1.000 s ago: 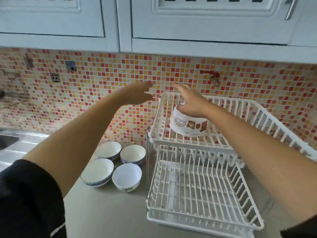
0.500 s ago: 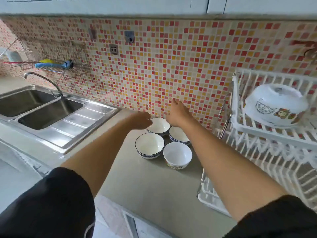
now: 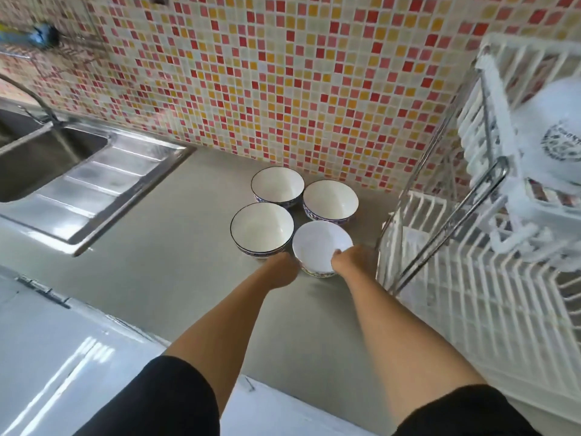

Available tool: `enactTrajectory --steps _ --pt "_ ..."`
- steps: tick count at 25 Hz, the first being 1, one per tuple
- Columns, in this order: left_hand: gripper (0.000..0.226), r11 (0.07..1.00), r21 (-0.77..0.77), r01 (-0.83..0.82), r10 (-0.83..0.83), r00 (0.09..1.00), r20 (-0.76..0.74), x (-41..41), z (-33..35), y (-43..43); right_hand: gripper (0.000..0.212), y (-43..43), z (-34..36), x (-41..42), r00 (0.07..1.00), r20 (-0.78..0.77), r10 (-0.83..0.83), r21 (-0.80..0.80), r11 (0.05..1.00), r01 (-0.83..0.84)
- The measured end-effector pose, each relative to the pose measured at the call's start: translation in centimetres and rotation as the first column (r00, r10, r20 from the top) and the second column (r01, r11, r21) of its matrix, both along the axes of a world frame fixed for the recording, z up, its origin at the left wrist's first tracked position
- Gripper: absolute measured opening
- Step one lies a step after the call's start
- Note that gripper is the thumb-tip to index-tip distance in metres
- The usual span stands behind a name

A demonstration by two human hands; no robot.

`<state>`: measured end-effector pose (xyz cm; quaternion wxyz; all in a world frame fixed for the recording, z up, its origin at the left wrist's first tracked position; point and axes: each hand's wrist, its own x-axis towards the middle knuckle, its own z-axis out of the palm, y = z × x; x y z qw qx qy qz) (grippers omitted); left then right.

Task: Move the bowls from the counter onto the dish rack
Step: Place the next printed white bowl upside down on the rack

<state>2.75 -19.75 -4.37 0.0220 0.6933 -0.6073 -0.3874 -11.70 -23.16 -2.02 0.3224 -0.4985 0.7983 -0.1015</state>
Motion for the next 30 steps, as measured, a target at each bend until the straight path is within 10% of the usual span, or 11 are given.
enactTrajectory --steps 9,22,30 --pt "0.042 0.959 -0.028 -0.282 0.276 0.952 -0.134 -2.2 2.3 1.1 0.045 1.1 0.9 -1.6 0.986 0.165 0.005 0.059 0.998 -0.015" --pt "0.054 0.978 -0.058 -0.199 0.186 0.966 -0.178 -2.4 -0.6 2.5 0.049 3.5 -0.6 0.4 0.907 0.406 -0.113 0.027 0.993 0.112" --pt "0.065 0.858 -0.173 -0.483 0.39 0.833 -0.392 0.4 6.9 4.1 0.045 7.1 6.8 0.9 0.98 0.12 0.161 -0.375 0.921 -0.105"
